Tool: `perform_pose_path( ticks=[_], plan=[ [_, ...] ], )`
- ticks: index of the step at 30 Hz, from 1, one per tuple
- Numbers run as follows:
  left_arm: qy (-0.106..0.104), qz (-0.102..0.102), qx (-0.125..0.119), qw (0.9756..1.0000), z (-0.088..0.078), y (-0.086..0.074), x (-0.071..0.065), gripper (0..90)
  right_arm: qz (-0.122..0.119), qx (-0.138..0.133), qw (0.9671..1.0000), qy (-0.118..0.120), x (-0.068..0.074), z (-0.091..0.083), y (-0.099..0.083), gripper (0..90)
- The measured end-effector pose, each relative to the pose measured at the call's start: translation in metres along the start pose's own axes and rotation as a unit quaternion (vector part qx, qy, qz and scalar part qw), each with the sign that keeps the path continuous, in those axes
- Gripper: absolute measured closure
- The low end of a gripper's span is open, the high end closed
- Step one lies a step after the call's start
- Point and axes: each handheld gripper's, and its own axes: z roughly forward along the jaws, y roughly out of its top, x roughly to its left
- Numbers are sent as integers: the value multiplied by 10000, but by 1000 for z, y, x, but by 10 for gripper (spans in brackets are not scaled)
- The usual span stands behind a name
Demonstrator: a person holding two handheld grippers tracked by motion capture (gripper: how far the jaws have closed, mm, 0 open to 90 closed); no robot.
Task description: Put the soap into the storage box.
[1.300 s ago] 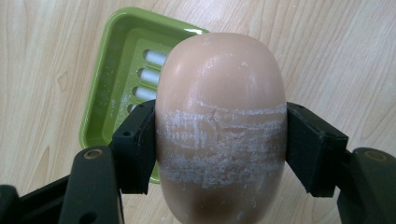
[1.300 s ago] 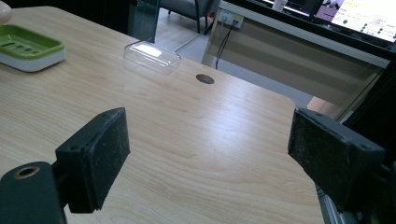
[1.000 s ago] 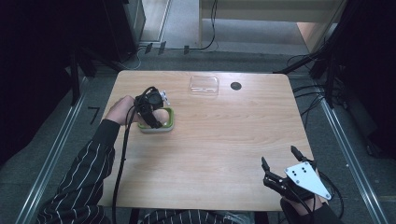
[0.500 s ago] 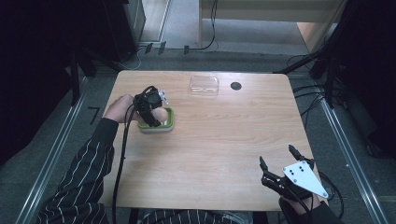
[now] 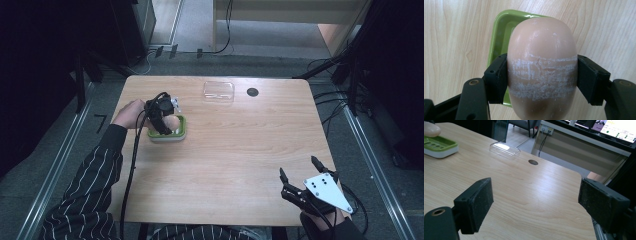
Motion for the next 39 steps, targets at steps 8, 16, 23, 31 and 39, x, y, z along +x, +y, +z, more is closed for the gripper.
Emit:
perform_pose_path(
  ticks=[8,16,23,31,39],
  plan=[
    [34,137,-64,9999,1,0,2,336,-8,-4,10000,-7,0,0,0,134],
    [96,166,-71,9998,3,-4,5,336,-11,6,10000,9,1,1,1,134],
    [92,249,-161,9995,11,-8,10,336,-12,0,10000,2,1,0,1,134],
    [-7,312,-358,9989,19,-9,15,335,-21,12,10000,-19,1,0,1,134],
    [42,361,-394,9986,29,-9,19,335,-20,26,10000,-20,1,0,0,134]
  ],
)
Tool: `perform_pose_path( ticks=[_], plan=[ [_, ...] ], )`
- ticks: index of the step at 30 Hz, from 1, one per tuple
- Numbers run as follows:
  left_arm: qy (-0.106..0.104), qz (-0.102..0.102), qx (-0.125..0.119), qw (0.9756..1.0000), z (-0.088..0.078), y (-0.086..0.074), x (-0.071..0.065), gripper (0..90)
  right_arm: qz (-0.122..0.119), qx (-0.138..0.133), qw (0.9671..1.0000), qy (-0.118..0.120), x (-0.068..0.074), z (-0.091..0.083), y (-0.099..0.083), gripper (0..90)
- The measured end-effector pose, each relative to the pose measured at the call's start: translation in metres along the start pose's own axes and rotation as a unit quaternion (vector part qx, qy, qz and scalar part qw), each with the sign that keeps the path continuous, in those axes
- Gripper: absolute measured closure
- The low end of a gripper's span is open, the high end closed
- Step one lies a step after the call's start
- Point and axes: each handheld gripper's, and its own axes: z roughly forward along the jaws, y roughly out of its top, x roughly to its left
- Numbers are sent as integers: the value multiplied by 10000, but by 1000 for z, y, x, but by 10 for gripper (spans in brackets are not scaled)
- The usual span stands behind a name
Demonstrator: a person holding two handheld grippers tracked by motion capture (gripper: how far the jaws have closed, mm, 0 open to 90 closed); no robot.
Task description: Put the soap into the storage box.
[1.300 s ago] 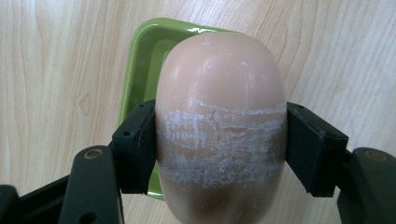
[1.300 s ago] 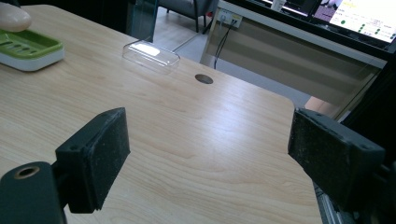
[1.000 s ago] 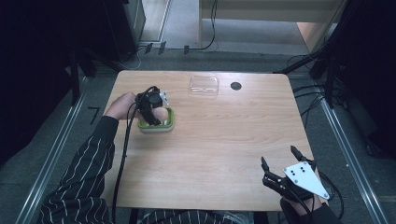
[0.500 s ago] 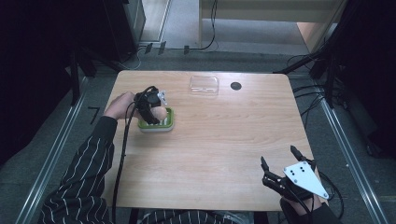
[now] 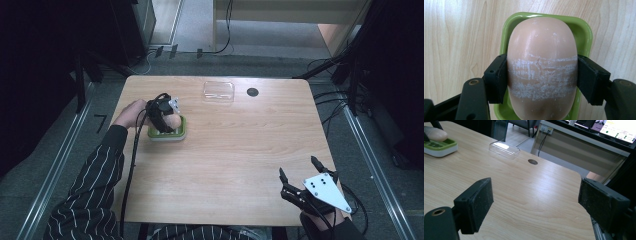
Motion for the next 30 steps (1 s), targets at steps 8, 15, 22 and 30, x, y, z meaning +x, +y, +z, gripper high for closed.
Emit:
perform_pose_path(
  ticks=[8,15,22,30],
  plan=[
    [30,-18,48,10000,5,-2,2,334,-4,2,10000,4,0,0,0,134],
    [-5,-37,13,10000,9,-5,4,335,-5,6,10000,1,0,0,0,134],
    [-31,-22,6,10000,11,-8,4,333,-4,8,10000,7,0,0,0,134],
    [-10,56,44,10000,16,-11,6,333,5,2,10000,0,0,0,0,134]
  ],
)
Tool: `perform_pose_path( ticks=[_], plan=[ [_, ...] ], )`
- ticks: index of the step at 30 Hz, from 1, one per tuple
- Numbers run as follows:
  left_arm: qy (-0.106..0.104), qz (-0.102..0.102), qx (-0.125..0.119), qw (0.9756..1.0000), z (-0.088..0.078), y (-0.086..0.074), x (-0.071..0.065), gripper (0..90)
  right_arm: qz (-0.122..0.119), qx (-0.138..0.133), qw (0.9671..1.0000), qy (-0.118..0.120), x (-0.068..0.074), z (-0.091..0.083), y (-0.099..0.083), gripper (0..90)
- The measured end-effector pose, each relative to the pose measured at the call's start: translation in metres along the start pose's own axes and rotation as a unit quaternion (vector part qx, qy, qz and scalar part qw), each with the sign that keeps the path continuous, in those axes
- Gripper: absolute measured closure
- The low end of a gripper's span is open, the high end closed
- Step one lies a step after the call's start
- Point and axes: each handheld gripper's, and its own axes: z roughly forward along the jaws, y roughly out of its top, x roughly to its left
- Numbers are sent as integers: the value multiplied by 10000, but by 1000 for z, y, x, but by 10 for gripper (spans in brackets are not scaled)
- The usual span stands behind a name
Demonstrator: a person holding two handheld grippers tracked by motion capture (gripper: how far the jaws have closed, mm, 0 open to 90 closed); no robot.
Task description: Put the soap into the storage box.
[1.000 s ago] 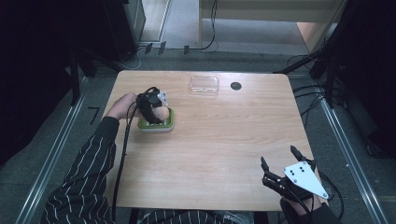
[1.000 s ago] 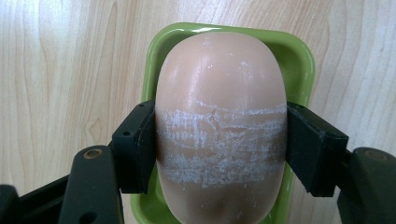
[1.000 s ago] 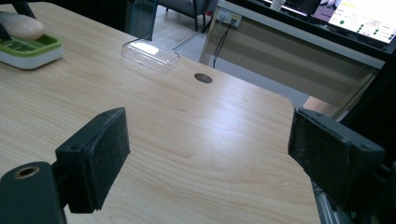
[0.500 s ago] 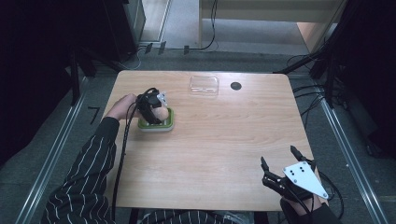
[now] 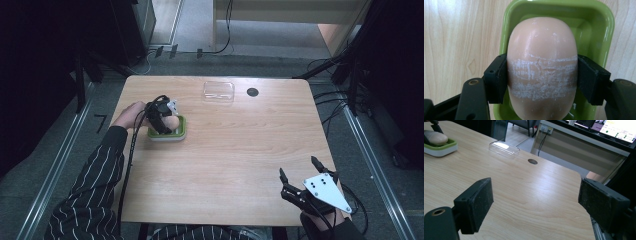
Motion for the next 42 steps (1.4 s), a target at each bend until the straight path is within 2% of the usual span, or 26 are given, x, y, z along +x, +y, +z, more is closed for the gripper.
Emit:
perform_pose_path(
  ticks=[4,10,13,15,21,26,28,33,37,39,42],
  plan=[
    [-82,-64,-71,9999,2,-2,0,332,-1,8,10000,-2,0,0,0,134],
    [-84,-74,-85,9999,2,-3,1,329,-1,5,10000,-4,0,0,0,134],
    [-75,-81,-213,9997,-1,-3,1,312,-4,3,10000,-2,0,0,0,134],
    [-53,-49,-113,9999,-2,-3,1,300,0,4,10000,-3,0,0,0,134],
    [-52,-71,-200,9998,-5,-3,1,276,6,1,10000,-1,0,0,0,134],
    [-8,-136,-169,9998,-12,0,-2,210,2,0,10000,4,0,0,0,134],
    [7,-210,-75,9998,-14,1,-4,152,5,-4,10000,3,0,0,0,134],
    [-116,-517,106,9985,-20,3,-8,83,-16,-12,10000,-9,0,0,0,134],
    [-61,-772,106,9969,-26,5,-13,25,-28,-22,10000,2,0,0,1,134],
    [11,-831,139,9964,-31,7,-16,13,-36,-25,10000,3,0,0,1,134],
    [-2,-958,181,9952,-36,10,-21,1,-38,-29,10000,6,0,1,1,134]
  ],
)
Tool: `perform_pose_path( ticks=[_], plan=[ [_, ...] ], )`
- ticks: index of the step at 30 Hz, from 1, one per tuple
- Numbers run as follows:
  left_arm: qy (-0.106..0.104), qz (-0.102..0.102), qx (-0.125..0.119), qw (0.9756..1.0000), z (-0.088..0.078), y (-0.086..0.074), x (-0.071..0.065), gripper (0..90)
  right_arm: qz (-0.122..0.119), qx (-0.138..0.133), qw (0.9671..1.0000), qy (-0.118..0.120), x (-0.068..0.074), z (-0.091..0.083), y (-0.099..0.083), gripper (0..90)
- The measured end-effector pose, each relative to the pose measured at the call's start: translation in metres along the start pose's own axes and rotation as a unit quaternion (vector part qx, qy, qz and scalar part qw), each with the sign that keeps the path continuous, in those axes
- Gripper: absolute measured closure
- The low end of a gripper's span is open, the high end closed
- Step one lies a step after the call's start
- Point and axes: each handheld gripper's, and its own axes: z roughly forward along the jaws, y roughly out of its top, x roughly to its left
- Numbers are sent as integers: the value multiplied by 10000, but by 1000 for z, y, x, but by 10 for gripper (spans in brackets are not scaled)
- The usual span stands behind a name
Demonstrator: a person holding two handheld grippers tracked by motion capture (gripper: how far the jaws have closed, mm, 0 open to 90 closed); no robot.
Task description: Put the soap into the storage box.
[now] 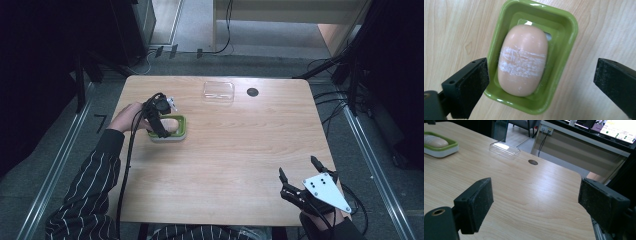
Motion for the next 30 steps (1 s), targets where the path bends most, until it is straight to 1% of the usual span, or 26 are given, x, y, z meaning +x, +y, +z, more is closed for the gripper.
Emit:
perform_pose_path(
  ticks=[3,6,7,10,11,13,16,17,22,24,27,30],
  plan=[
    [-8,-207,34,9998,-6,1,-6,0,22,-6,10000,4,0,0,0,134],
    [39,-412,39,9991,-11,1,-12,0,42,-9,10000,18,0,0,0,134],
    [95,-436,13,9990,-13,1,-16,0,42,-9,10000,15,0,0,0,134],
    [72,-436,-3,9990,-15,0,-23,0,52,-11,10000,14,0,-1,0,134],
    [64,-445,3,9990,-16,0,-25,0,21,-30,10000,15,0,-1,0,134],
    [88,-496,18,9987,-16,-1,-31,0,12,-27,10000,17,1,-1,0,134],
    [124,-515,110,9985,-16,-3,-39,0,23,-35,10000,29,0,-1,0,134],
    [107,-532,123,9984,-16,-3,-40,0,49,-33,10000,22,0,-1,0,134],
    [123,-601,123,9980,-19,-5,-53,0,35,-50,10000,33,0,-1,0,134],
    [117,-607,161,9980,-19,-5,-58,0,52,-45,10000,25,0,-2,0,134],
    [137,-683,139,9975,-19,-6,-66,0,67,-51,10000,19,0,-2,-1,134],
    [133,-704,146,9973,-18,-7,-72,0,73,-53,10000,20,0,-2,-1,134]
  ],
)
